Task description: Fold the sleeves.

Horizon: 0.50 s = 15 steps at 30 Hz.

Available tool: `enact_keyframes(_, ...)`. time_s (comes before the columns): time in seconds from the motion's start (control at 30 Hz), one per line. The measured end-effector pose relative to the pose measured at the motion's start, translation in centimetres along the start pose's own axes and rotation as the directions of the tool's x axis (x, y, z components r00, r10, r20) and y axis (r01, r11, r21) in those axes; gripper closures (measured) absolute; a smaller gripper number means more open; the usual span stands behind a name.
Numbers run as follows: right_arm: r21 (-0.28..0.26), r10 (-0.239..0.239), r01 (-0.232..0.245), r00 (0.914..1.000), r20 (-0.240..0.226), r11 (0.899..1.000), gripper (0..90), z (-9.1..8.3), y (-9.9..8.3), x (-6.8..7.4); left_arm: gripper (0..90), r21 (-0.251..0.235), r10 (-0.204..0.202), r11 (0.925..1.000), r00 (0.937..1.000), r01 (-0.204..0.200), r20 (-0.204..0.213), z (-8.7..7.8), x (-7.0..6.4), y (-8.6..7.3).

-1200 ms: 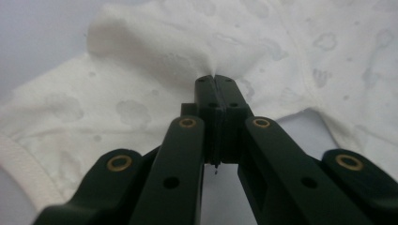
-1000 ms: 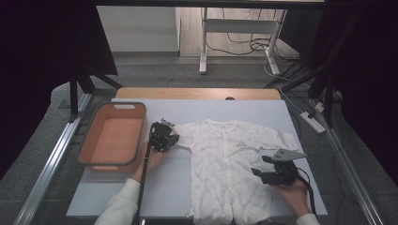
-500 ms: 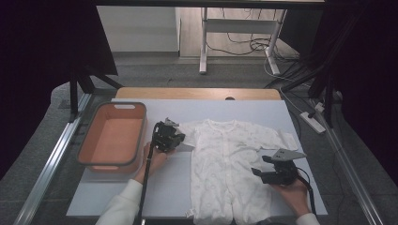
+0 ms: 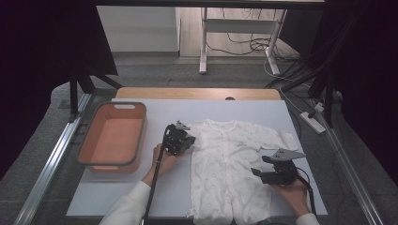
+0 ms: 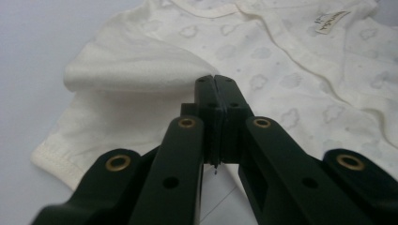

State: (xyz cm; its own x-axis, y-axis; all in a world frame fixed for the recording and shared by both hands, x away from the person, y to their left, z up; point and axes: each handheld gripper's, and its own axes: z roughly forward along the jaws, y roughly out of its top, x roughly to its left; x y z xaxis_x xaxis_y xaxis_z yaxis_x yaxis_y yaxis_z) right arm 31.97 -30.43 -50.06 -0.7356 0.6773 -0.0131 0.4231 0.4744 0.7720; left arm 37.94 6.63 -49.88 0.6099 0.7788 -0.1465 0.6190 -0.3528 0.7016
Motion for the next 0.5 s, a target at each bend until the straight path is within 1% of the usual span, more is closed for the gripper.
enact_keyframes(0.2, 0.000, 0.001, -0.001, 1.0000, 0.000, 1.000, 30.3, -0.1, 0.0, 0.0, 88.7, 0.004, 0.018, 0.9998, 0.9997, -0.018, 0.015, 0.6, -1.1, 0.0)
enact_keyframes(0.33, 0.001, 0.003, -0.003, 1.0000, -0.003, 1.000, 30.3, -0.1, 0.0, 0.0, 87.3, -0.002, 0.020, 0.9998, 0.9995, -0.020, 0.024, 0.8, -1.3, 0.0)
enact_keyframes(0.37, 0.002, 0.002, -0.002, 1.0000, -0.003, 1.000, 30.3, 0.0, 0.0, 0.0, 83.6, -0.008, 0.020, 0.9998, 0.9993, -0.020, 0.031, 0.8, -1.3, 0.0)
enact_keyframes(0.4, 0.001, 0.000, 0.000, 1.0000, 0.000, 1.000, 30.2, -0.1, 0.0, 0.0, 68.5, -0.007, 0.025, 0.9997, 0.9994, -0.024, 0.024, 0.7, -1.3, 0.1)
enact_keyframes(0.43, 0.001, 0.001, -0.001, 1.0000, 0.001, 1.000, 30.2, -0.1, 0.0, 0.0, 55.8, -0.009, 0.029, 0.9995, 0.9994, -0.029, 0.017, 0.5, -1.3, 0.1)
enact_keyframes(0.47, 0.000, 0.002, -0.002, 1.0000, 0.001, 1.000, 30.2, -0.1, 0.0, 0.0, 49.2, -0.019, 0.027, 0.9995, 0.9996, -0.027, 0.008, 0.2, -1.2, 0.1)
enact_keyframes(0.5, -0.003, 0.001, -0.001, 1.0000, 0.000, 1.000, 30.2, -0.2, 0.0, 0.0, 44.5, -0.039, 0.014, 0.9992, 0.9999, -0.014, 0.000, -0.2, -0.9, 0.1)
